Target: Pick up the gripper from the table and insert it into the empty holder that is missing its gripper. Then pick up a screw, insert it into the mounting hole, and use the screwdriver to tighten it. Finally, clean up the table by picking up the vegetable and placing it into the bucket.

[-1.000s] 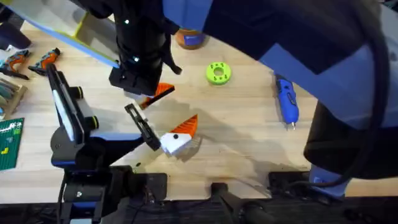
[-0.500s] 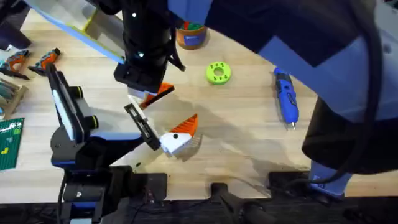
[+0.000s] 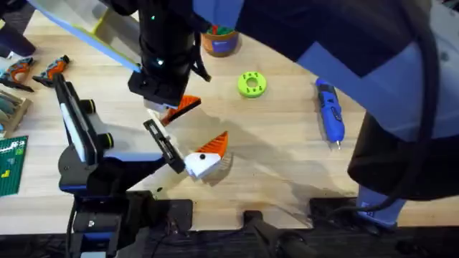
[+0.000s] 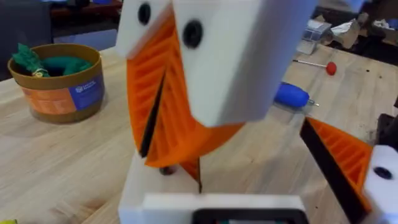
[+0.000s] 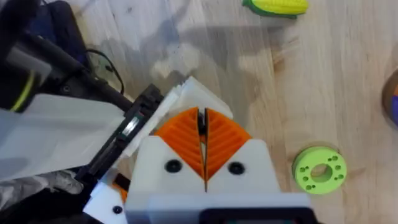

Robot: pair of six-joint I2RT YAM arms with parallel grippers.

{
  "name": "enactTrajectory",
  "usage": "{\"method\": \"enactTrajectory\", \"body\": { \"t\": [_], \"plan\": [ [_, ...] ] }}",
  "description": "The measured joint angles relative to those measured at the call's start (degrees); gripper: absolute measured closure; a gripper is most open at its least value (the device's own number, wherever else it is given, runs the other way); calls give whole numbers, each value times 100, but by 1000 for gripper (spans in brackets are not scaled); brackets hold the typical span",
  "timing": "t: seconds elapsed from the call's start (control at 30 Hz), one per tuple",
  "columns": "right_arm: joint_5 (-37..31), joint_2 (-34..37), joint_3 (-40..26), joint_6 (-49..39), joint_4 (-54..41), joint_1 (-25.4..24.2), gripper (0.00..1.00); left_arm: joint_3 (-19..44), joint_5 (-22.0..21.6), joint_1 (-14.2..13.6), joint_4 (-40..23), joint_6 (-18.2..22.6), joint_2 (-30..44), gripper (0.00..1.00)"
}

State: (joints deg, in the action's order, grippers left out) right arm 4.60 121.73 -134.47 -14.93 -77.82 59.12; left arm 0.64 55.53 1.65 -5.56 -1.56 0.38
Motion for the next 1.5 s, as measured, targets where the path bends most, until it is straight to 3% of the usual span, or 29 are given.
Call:
{"method": "enactTrajectory", "body": {
  "t": [0.77, 1.5],
  "plan": [
    [20, 26, -12, 82, 86, -1, 995, 0, 48, 0, -3, 2, 0, 15],
    [-26, 226, -863, 82, -394, -1, 995, 0, 46, 0, 0, 114, -2, 15]
  ]
}}
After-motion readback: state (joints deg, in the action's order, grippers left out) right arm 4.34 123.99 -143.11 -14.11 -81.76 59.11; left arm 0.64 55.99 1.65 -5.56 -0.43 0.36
